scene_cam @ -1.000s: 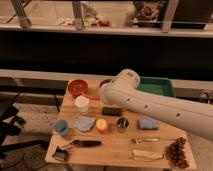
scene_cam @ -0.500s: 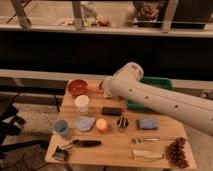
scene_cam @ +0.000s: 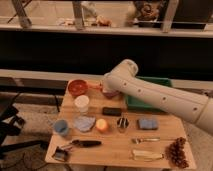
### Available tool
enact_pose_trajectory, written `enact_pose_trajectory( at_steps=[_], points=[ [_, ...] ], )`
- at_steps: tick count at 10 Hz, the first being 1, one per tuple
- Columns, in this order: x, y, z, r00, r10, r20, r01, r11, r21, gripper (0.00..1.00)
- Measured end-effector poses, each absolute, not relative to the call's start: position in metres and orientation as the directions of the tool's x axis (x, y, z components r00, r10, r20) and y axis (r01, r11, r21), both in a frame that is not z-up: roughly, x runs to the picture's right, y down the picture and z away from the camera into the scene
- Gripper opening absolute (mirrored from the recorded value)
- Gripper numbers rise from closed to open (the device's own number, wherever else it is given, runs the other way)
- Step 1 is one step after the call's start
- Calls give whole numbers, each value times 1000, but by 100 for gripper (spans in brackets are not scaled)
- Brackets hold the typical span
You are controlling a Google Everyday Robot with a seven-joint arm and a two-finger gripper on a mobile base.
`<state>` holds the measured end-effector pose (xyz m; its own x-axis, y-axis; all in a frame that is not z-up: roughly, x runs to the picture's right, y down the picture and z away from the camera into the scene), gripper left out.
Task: Place pepper in purple bowl
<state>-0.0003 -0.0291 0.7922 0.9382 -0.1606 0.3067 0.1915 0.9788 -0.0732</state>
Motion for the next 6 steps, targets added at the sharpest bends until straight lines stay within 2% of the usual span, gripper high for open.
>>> enact_pose_trajectory(
  at_steps=[6],
  points=[
    [14,-43,841,948,-142,286,180,977,-112,0]
  ],
)
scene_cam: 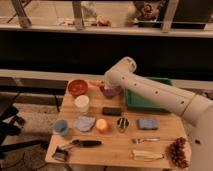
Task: Place pepper in purple bowl
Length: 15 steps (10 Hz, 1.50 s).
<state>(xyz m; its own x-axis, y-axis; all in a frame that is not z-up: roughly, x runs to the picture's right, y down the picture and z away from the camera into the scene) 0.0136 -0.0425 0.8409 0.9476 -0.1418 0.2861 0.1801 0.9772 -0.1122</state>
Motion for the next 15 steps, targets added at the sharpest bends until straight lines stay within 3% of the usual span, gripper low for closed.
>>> enact_pose_trajectory(
  at_steps=[15],
  points=[
    [48,-62,930,967,-75,243,121,976,-181,0]
  ],
)
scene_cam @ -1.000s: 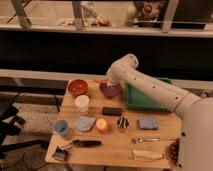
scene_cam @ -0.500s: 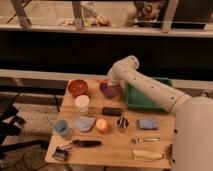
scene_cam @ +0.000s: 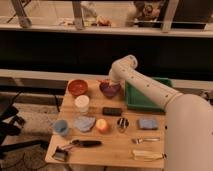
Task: Place pepper in purple bowl
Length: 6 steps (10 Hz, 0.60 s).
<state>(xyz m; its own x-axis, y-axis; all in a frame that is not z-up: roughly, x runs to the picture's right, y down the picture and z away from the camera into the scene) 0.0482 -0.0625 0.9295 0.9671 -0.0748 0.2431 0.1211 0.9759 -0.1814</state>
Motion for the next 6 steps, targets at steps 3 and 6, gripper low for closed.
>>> enact_pose_trajectory(
  at_steps=[3,6],
  points=[
    [46,-59,928,973,-77,219,118,976,-182,22],
    [49,-50,925,976,-76,203,114,977,-180,54]
  ],
)
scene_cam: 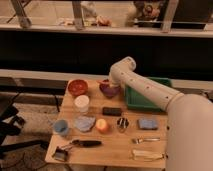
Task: Place pepper in purple bowl
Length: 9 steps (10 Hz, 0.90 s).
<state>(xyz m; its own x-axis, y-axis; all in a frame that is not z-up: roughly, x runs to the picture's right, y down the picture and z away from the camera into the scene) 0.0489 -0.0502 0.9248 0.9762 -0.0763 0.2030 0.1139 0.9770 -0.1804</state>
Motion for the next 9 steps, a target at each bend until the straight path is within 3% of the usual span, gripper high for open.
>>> enact_pose_trajectory(
  at_steps=[2,3,9],
  points=[
    [42,-50,921,975,-85,205,121,978,-171,74],
    [41,-50,920,975,-88,204,123,978,-167,79],
    [33,-56,913,974,-97,205,127,982,-138,80]
  ],
)
